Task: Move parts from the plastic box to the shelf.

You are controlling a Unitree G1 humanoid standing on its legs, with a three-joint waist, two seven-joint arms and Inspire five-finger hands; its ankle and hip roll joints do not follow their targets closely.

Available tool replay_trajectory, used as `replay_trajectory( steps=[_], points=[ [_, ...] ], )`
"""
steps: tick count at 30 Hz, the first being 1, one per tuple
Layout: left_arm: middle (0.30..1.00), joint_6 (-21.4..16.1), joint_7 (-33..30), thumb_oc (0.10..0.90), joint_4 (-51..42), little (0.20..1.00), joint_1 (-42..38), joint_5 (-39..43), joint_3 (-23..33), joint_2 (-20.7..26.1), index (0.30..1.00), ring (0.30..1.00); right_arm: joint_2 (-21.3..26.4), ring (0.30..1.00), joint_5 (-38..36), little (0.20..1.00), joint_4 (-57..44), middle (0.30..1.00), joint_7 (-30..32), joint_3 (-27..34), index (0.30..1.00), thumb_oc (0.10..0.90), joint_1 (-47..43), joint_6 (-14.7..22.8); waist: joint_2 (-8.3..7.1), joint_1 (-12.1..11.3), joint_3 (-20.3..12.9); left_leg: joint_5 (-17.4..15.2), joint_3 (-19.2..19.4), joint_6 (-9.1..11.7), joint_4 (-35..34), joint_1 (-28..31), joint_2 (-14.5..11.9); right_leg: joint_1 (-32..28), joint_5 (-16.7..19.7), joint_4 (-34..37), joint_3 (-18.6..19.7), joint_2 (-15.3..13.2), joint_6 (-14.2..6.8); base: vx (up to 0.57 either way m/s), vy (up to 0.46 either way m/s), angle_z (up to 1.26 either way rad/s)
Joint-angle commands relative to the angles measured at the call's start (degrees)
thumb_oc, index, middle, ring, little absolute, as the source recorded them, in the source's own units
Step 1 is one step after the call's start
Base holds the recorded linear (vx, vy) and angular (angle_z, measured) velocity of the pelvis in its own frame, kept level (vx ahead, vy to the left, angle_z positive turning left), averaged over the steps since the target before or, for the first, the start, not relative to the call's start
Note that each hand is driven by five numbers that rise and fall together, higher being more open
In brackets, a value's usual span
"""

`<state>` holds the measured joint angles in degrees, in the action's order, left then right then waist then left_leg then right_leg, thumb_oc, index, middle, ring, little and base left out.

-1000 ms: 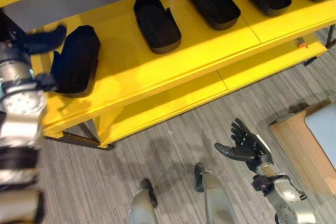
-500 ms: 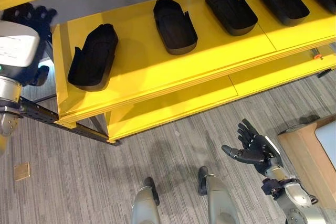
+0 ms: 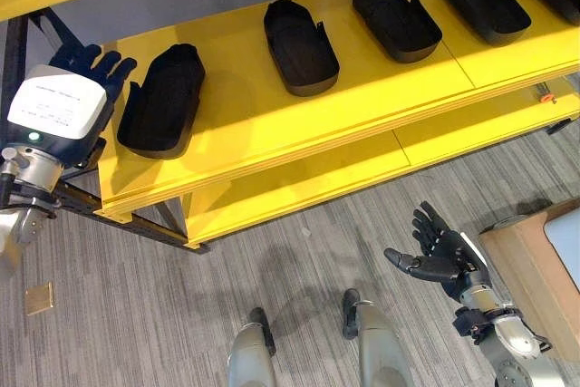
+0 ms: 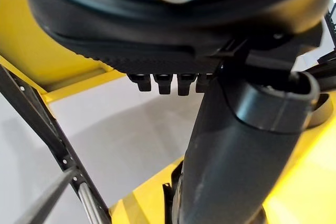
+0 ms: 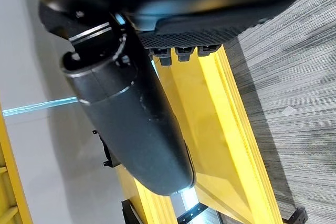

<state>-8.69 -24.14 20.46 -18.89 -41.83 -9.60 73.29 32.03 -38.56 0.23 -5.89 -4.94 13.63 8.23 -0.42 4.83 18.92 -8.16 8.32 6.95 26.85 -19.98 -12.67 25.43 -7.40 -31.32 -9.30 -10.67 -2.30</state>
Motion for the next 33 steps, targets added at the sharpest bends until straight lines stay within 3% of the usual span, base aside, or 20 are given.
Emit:
replay_trajectory(
  steps=[1, 12, 25, 33],
  points=[
    [1.000, 2.90, -1.35, 0.900, 1.84, 1.000, -5.75, 2.22, 2.25, -0.79, 1.000, 1.000, 3.16, 1.000, -2.81, 1.000, -6.85, 1.000, -0.75, 1.69, 1.000, 0.900, -0.13, 5.71, 0.97, 1.98, -5.38, 0.79, -0.95, 0.01, -1.61, -0.35, -2.45, -4.35, -1.48, 6.12, 4.04, -3.23, -6.57, 0.00, 0.000, 0.00],
    [1.000, 4.71, 1.65, 0.900, 11.36, 1.000, -9.34, 9.49, -0.31, -11.11, 1.000, 1.000, 3.01, 1.000, -2.28, 1.000, -8.06, 1.000, 0.12, 2.57, 1.000, 0.900, -0.36, 4.96, 0.15, 2.80, -4.91, 0.47, -0.71, -0.06, 0.54, -2.05, -3.04, -1.96, -1.86, 3.79, 4.55, -2.86, -6.18, -0.01, 0.000, -0.02],
    [1.000, 5.46, 2.53, 0.900, 17.01, 1.000, -9.99, 14.03, 0.77, -12.76, 1.000, 1.000, 3.58, 1.000, -2.41, 1.000, -8.75, 1.000, -0.13, 2.30, 1.000, 0.900, -0.98, 4.39, -0.46, 2.83, -4.10, 0.23, -0.98, -0.45, 2.07, -3.89, -2.98, -0.59, -1.53, 3.24, 4.72, -2.77, -6.09, 0.00, 0.000, 0.00],
    [1.000, 5.14, 2.77, 0.900, 21.39, 1.000, -14.49, 18.18, -0.63, -11.91, 1.000, 1.000, 3.98, 1.000, -2.52, 1.000, -9.13, 1.000, -0.59, 1.28, 1.000, 0.900, -1.36, 3.99, -0.79, 2.98, -3.78, 0.34, -1.12, -0.62, 2.38, -4.79, -2.88, 0.13, -1.15, 3.33, 4.72, -2.87, -6.16, 0.00, 0.000, 0.00]
  ],
)
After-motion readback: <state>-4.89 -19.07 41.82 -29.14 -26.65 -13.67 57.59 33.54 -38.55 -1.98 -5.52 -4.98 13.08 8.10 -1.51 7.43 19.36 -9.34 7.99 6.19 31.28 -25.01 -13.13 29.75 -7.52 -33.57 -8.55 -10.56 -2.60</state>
